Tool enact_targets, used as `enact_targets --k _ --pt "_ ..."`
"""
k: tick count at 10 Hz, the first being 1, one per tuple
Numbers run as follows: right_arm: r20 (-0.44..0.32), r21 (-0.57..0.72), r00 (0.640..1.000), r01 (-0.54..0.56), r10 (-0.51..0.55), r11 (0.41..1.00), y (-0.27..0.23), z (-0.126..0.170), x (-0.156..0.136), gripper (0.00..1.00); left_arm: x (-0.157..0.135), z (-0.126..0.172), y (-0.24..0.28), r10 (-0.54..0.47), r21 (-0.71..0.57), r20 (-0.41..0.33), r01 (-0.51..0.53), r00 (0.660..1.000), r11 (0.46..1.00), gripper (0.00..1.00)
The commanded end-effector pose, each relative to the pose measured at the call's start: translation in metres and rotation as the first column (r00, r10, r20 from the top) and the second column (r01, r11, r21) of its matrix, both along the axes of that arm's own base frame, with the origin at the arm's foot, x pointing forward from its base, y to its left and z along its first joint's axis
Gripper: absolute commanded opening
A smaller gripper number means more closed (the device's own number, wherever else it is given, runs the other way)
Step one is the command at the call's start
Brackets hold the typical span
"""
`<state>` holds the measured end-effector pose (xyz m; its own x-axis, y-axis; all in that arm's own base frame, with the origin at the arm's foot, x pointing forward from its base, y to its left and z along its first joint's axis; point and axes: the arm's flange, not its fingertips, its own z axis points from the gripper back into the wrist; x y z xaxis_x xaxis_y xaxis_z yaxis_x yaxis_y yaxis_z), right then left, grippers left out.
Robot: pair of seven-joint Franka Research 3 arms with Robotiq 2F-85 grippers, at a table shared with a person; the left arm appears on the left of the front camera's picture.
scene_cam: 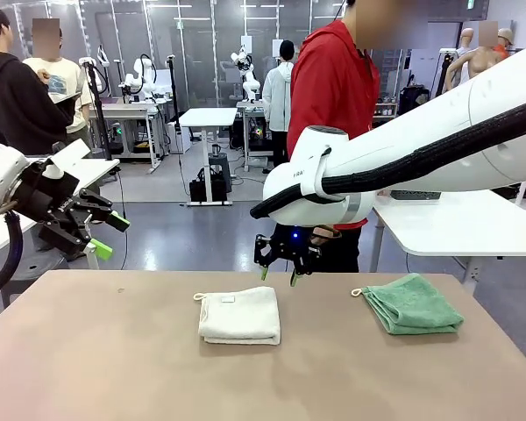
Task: Fold the towels and place them in the basket.
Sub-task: Stack the folded Towel with hook on the right side of the table.
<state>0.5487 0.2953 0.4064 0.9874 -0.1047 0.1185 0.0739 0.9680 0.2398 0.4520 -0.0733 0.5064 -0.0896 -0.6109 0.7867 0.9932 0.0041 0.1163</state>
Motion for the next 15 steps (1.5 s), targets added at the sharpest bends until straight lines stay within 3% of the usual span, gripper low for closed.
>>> enact_targets --k 1,5,11,15 --pt "0.005 0.004 1.000 0.002 -0.002 1.000 0.001 0.002 0.001 0.68 -0.002 0.002 0.001 -0.012 -0.015 0.003 0.012 1.000 1.000 0.98" --pt "0.000 0.000 1.000 0.000 0.000 1.000 0.000 0.000 0.000 0.69 -0.002 0.002 0.001 -0.012 -0.015 0.003 0.012 1.000 1.000 0.98" --pt "0.011 0.087 1.000 -0.011 0.010 0.996 -0.019 -0.065 0.009 0.69 -0.002 0.002 0.001 -0.012 -0.015 0.003 0.012 1.000 1.000 0.98" --pt "0.021 0.138 0.999 0.034 -0.037 0.990 -0.019 -0.093 0.009 0.69 -0.002 0.002 0.001 -0.012 -0.015 0.003 0.012 1.000 1.000 0.98"
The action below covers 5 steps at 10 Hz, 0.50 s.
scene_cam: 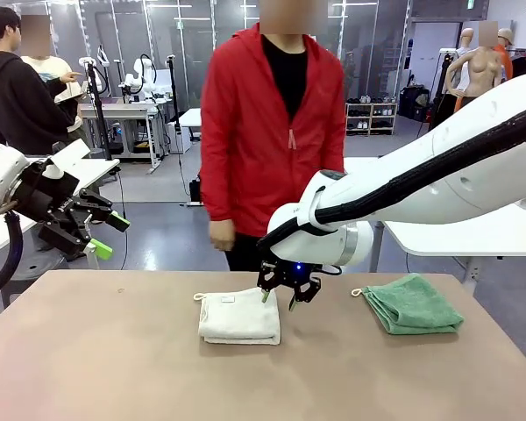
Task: Fold the towels and place them in the basket.
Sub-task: Stack the folded Towel with hook on the right side of the table.
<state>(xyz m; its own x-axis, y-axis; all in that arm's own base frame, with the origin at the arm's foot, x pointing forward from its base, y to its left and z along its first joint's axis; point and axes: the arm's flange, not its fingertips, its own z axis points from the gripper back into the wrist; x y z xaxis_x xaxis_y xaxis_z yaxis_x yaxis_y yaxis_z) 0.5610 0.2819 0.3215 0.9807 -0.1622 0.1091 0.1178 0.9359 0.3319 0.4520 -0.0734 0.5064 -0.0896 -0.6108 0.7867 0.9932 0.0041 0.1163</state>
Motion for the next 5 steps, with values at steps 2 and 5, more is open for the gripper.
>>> enact_targets --k 2,5 --pt "0.044 0.057 0.999 -0.021 0.018 0.998 -0.004 -0.019 -0.004 0.69 -0.002 0.002 0.001 -0.012 -0.015 0.004 0.012 1.000 1.000 0.98" --pt "0.048 0.080 0.998 -0.049 0.045 0.996 -0.004 -0.030 -0.003 0.69 -0.002 0.002 0.001 -0.012 -0.015 0.004 0.012 1.000 1.000 0.98"
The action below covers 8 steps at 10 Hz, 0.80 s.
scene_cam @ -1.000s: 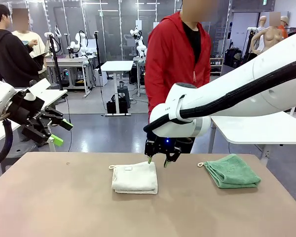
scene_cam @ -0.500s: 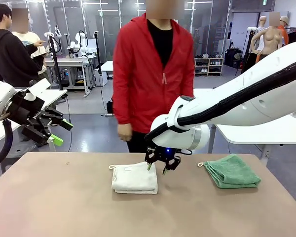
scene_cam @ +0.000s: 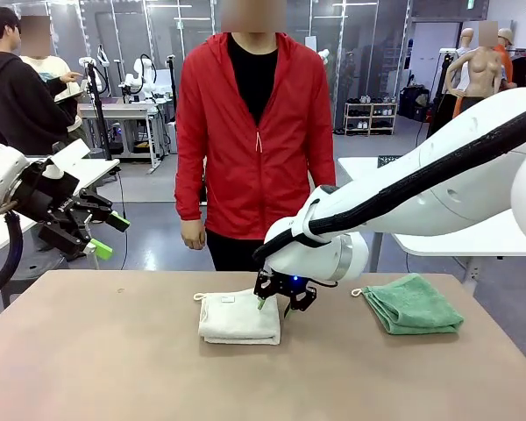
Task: Fold the towels and place them in the basket.
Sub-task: Stack the folded Towel with hook on the right side of the table.
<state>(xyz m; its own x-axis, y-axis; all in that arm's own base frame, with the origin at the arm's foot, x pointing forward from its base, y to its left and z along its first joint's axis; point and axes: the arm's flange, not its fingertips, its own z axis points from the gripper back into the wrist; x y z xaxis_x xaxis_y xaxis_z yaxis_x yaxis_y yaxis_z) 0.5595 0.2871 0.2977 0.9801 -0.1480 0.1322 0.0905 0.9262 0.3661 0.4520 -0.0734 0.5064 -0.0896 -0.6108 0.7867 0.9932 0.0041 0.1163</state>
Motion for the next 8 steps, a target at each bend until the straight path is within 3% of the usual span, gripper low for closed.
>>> enact_targets --k 1,2,3,4,5,6,7,8 --pt "0.008 0.077 0.999 -0.041 0.041 0.996 -0.0096 -0.0087 -0.0023 0.69 -0.0015 0.0019 0.0007 -0.011 -0.015 0.003 0.012 1.000 1.000 0.98" --pt "0.001 0.093 0.999 -0.047 0.047 0.995 -0.0093 -0.0098 -0.0028 0.69 -0.0015 0.0019 0.0007 -0.011 -0.015 0.003 0.012 1.000 1.000 0.98" --pt "-0.003 0.095 0.999 -0.050 0.051 0.994 -0.0087 -0.0101 -0.0028 0.49 -0.0015 0.0019 0.0007 -0.011 -0.015 0.003 0.012 1.000 1.000 0.98" --pt "-0.007 0.096 0.999 -0.049 0.050 0.994 -0.0084 -0.0098 -0.0026 0.49 -0.0015 0.0019 0.0007 -0.011 -0.015 0.003 0.012 1.000 1.000 0.98" --pt "-0.008 0.097 0.999 -0.050 0.051 0.994 -0.0084 -0.0097 -0.0025 0.29 -0.0015 0.0019 0.0007 -0.011 -0.015 0.003 0.012 1.000 1.000 0.98" --pt "-0.010 0.094 0.999 -0.045 0.046 0.995 -0.0077 -0.0097 -0.0026 0.44 -0.0015 0.0019 0.0007 -0.011 -0.015 0.003 0.012 1.000 1.000 0.98" --pt "-0.016 0.092 0.999 -0.047 0.049 0.995 -0.0073 -0.0094 -0.0027 0.09 -0.0015 0.0019 0.0007 -0.011 -0.015 0.003 0.012 1.000 1.000 0.98" --pt "-0.023 0.087 0.998 -0.049 0.051 0.995 -0.0066 -0.0082 -0.0025 0.24 -0.0015 0.0019 0.0007 -0.011 -0.015 0.003 0.012 1.000 1.000 0.98"
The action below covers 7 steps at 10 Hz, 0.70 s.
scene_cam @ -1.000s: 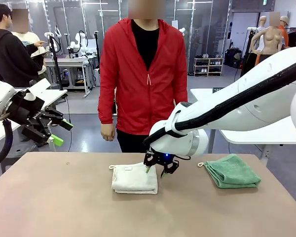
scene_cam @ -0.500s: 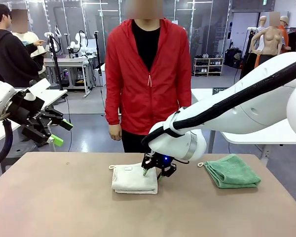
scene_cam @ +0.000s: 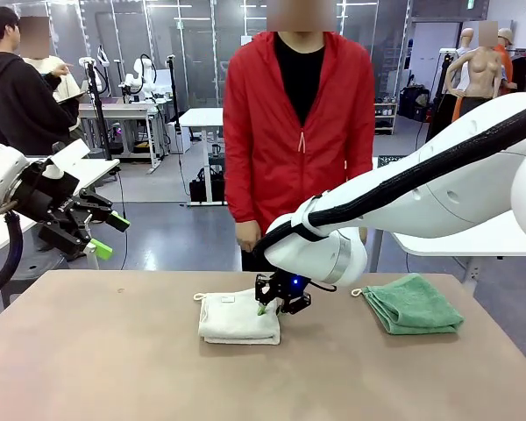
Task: Fold the towels and place them in the basket.
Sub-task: Stack the folded Towel with hook on the right side of the table.
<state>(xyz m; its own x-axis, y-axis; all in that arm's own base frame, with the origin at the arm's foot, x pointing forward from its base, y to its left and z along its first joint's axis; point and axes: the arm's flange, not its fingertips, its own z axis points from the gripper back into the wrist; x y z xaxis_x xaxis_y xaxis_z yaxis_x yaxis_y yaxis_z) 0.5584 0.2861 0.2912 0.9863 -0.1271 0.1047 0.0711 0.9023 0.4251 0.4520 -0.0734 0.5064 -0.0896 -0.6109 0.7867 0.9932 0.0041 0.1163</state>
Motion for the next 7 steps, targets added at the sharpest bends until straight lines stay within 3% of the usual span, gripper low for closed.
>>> enact_targets --k 1,2,3,7 --pt "-0.007 0.012 1.000 -0.026 0.026 1.000 -0.0046 0.0000 -0.0009 0.00 -0.0015 0.0019 0.0007 -0.011 -0.015 0.003 0.012 1.000 1.000 0.98" --pt "-0.006 0.011 0.999 -0.034 0.034 0.999 -0.0034 0.0013 0.0002 0.04 -0.0015 0.0019 0.0007 -0.011 -0.015 0.003 0.012 1.000 1.000 0.98" --pt "-0.010 0.008 0.999 -0.037 0.037 0.999 -0.0026 0.0024 0.0018 0.00 -0.0015 0.0019 0.0007 -0.011 -0.015 0.003 0.012 1.000 1.000 0.98" --pt "-0.005 -0.002 1.000 -0.010 0.010 1.000 0.0012 0.0019 0.0008 0.00 -0.0015 0.0019 0.0007 -0.011 -0.015 0.003 0.012 1.000 1.000 0.98"
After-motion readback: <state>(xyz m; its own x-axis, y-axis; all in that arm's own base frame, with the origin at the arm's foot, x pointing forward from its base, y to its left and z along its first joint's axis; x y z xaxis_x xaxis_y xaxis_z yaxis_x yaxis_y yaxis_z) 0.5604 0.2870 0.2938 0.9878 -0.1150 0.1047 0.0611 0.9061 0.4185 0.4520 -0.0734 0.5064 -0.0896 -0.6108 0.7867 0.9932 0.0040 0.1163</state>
